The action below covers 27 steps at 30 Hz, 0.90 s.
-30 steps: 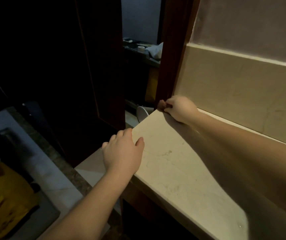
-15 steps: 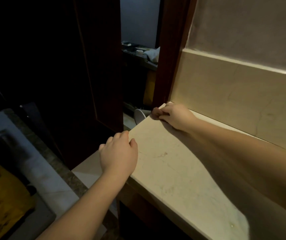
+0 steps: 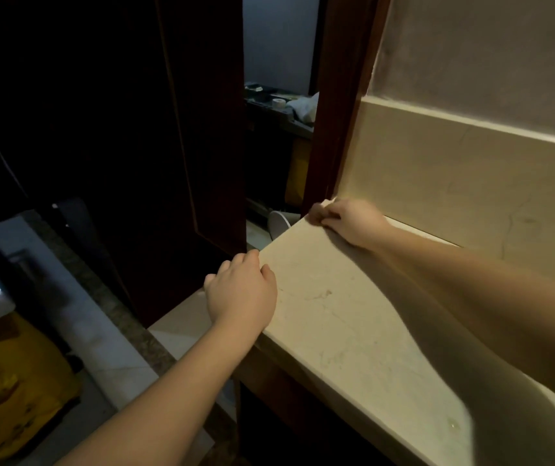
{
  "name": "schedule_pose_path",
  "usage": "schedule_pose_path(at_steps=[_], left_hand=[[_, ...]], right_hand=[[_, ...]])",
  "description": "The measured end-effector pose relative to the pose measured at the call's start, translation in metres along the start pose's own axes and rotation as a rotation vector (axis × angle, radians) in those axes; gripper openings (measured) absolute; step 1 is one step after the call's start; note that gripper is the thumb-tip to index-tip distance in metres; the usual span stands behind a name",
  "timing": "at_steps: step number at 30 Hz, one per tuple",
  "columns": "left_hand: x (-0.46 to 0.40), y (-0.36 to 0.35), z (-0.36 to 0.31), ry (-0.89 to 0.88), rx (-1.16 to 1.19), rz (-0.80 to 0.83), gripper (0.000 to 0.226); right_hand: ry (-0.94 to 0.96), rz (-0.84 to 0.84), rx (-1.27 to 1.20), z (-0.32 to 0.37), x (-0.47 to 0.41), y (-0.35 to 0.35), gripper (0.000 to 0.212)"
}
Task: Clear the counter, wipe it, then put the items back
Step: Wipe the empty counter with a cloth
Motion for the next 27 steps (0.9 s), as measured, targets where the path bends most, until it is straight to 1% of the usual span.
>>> schedule_pose_path(at_steps=[1, 3, 4, 7, 8, 9, 11, 13, 15, 16, 18, 20, 21, 24, 25, 26, 27], left_hand=[[0.000, 0.000, 0.000, -0.001, -0.002, 0.002, 0.041], [0.000, 0.001, 0.000, 0.001, 0.001, 0.007, 0.041], [0.001, 0.001, -0.001, -0.001, 0.004, 0.009, 0.041], [0.001, 0.001, 0.000, -0.007, 0.006, -0.003, 0.041], [0.001, 0.001, 0.000, -0.004, 0.009, -0.003, 0.041], [0.001, 0.001, 0.000, -0.004, 0.010, -0.003, 0.041], [0.001, 0.001, 0.001, -0.006, 0.015, 0.001, 0.040], [0.002, 0.002, 0.001, -0.012, 0.023, 0.008, 0.040], [0.001, 0.003, 0.003, -0.017, 0.046, 0.019, 0.041], [0.002, 0.003, 0.004, -0.019, 0.060, 0.023, 0.041], [0.004, 0.004, 0.005, -0.032, 0.089, 0.002, 0.040], [0.006, 0.006, 0.007, -0.036, 0.142, -0.025, 0.038], [0.007, 0.006, 0.009, -0.042, 0.167, -0.034, 0.037], [0.005, 0.004, 0.015, -0.045, 0.228, -0.017, 0.037], [0.004, 0.004, 0.017, -0.037, 0.249, -0.017, 0.038], [0.003, 0.003, 0.019, -0.028, 0.267, -0.021, 0.038], [0.003, 0.002, 0.020, -0.021, 0.279, -0.025, 0.037]], right_hand=[[-0.058, -0.027, -0.016, -0.006, -0.010, 0.004, 0.022], [-0.086, -0.054, -0.016, 0.000, -0.018, 0.006, 0.025], [-0.061, -0.035, -0.010, 0.010, -0.016, 0.003, 0.026], [0.141, -0.001, -0.020, 0.050, 0.016, -0.009, 0.024], [0.195, -0.004, -0.040, 0.056, 0.027, -0.011, 0.023], [0.212, -0.005, -0.031, 0.055, 0.029, -0.012, 0.023], [0.131, -0.003, 0.017, 0.037, 0.016, -0.006, 0.025], [0.003, -0.014, -0.014, 0.017, -0.002, 0.001, 0.026], [-0.016, -0.044, -0.015, 0.023, -0.006, 0.005, 0.026], [0.016, -0.031, -0.011, 0.034, -0.002, 0.002, 0.026], [0.149, 0.005, -0.011, 0.061, 0.017, -0.008, 0.025], [0.236, 0.026, -0.038, 0.068, 0.035, -0.009, 0.023], [0.220, 0.034, -0.021, 0.062, 0.035, -0.006, 0.023], [0.023, -0.009, 0.000, 0.029, 0.016, 0.004, 0.025], [-0.008, -0.040, 0.004, 0.029, 0.013, 0.005, 0.027], [-0.006, -0.045, 0.005, 0.037, 0.011, 0.003, 0.028], [0.037, -0.036, 0.013, 0.051, 0.014, -0.001, 0.027]])
Point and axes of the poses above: each hand's wrist, its own x-axis away from the middle knuckle, its own y-axis out of the back of the hand, z = x × y, the point moved 5 cm from there along -x, towards the middle knuckle, and after that the axes turned 13 degrees about z, right-handed, at the moved point
